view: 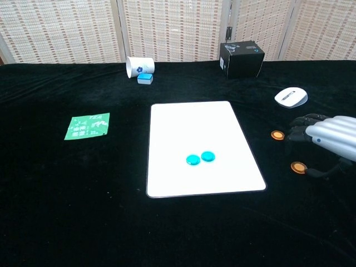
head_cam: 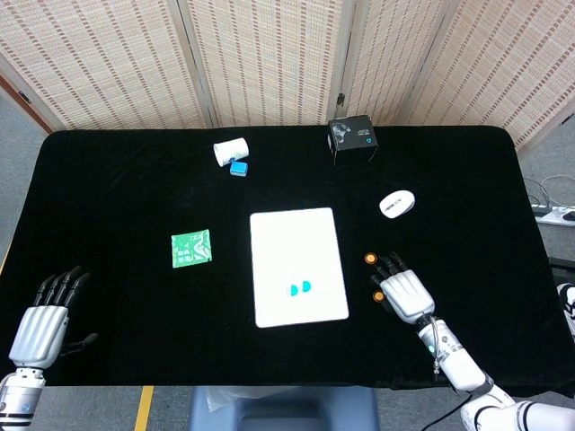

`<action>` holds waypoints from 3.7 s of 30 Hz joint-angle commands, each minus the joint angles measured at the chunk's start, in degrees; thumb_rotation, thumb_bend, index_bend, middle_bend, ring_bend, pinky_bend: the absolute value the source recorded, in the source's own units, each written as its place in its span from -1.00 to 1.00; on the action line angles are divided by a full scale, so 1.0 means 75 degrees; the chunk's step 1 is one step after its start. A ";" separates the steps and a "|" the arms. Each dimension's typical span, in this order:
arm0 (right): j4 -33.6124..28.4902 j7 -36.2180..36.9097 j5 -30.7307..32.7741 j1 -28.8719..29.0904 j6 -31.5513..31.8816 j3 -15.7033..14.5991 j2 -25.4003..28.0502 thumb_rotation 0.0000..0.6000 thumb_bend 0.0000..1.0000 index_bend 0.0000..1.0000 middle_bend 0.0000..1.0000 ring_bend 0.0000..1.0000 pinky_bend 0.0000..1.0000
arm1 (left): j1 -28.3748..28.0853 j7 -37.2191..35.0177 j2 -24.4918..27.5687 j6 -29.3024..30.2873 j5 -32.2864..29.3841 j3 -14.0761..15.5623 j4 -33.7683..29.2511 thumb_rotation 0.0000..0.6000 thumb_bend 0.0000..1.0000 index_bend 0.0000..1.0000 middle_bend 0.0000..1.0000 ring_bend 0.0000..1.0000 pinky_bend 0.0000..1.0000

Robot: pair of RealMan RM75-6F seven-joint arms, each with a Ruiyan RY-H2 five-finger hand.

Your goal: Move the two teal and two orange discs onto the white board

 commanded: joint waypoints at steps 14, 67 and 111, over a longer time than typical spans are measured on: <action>0.0372 0.0095 -0.0257 -0.0224 -0.0048 0.0152 -0.0292 1.00 -0.12 -0.22 -0.54 -0.89 -1.00 | -0.0001 -0.0085 -0.0023 -0.0011 0.0003 0.0011 0.0088 1.00 -0.70 -0.90 -0.97 -0.92 -1.00; 0.1015 -0.2364 0.2860 0.3116 -0.2306 0.2605 -0.2324 1.00 -0.05 0.05 -0.51 -0.86 -1.00 | 0.0088 -0.0234 -0.0038 0.0042 -0.0043 0.0039 0.0266 1.00 -0.70 -0.90 -0.97 -0.92 -1.00; 0.0613 -0.0556 0.2329 0.1383 -0.0945 0.1268 -0.0470 1.00 -0.05 -0.31 -0.57 -0.88 -1.00 | 0.0026 -0.0285 -0.0047 0.0035 0.0156 0.0066 0.0187 1.00 -0.70 -0.90 -0.98 -0.92 -1.00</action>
